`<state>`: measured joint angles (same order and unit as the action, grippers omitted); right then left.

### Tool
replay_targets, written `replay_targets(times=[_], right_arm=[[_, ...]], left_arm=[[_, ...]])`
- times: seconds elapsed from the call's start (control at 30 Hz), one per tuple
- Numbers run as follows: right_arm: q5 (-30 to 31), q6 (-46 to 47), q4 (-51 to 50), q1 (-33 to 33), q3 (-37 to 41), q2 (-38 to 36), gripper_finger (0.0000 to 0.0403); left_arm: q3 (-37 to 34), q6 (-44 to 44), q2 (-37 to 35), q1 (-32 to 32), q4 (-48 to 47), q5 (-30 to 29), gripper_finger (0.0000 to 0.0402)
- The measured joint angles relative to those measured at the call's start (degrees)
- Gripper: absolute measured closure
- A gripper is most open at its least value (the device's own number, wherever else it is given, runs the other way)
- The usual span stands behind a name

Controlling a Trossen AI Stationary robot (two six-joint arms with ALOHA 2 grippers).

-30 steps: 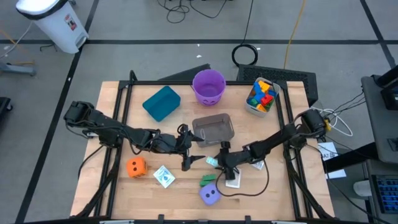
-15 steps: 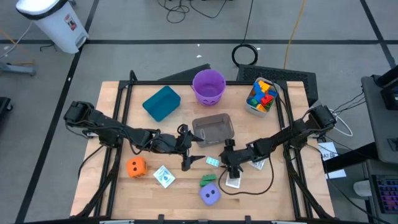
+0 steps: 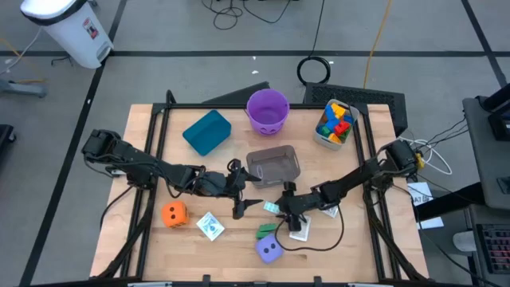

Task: Pick & Place Toys
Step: Put the light blue game piece into the white bin

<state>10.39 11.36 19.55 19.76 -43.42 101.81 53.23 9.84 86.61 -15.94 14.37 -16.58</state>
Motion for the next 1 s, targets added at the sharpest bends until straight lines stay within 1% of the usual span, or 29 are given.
replay_targets(times=[0.1, 0.17, 0.47, 0.57, 0.77, 1.0], right_arm=[[0.21, 0.1, -0.23, -0.67, -0.02, 0.41, 0.0179], [0.96, 1.0, -1.26, -1.21, -0.02, 0.41, 0.0187], [1.34, 1.51, -2.41, -2.02, -0.02, 0.43, 0.0264], [1.36, 1.51, -2.44, -2.04, -0.02, 0.45, 0.0283], [1.49, 1.16, -2.59, -2.06, -0.02, 0.32, 0.0291], [1.84, -0.57, -5.08, -2.13, 0.2, -4.65, 0.0294]], left_arm=[[0.0, 0.01, 0.0, 0.0, 0.07, 0.0, 0.0062], [0.0, 0.01, 0.0, 0.0, 0.17, 0.0, 0.0062], [0.0, 0.13, 0.0, 0.0, 0.03, 0.0, 0.0062], [0.0, 0.16, 0.0, 0.0, 0.02, 0.0, 0.0062], [0.0, 0.14, 0.0, 0.0, 0.02, 0.0, 0.0062], [0.0, 0.09, 0.0, 0.0, 0.0, 0.0, 0.0062]])
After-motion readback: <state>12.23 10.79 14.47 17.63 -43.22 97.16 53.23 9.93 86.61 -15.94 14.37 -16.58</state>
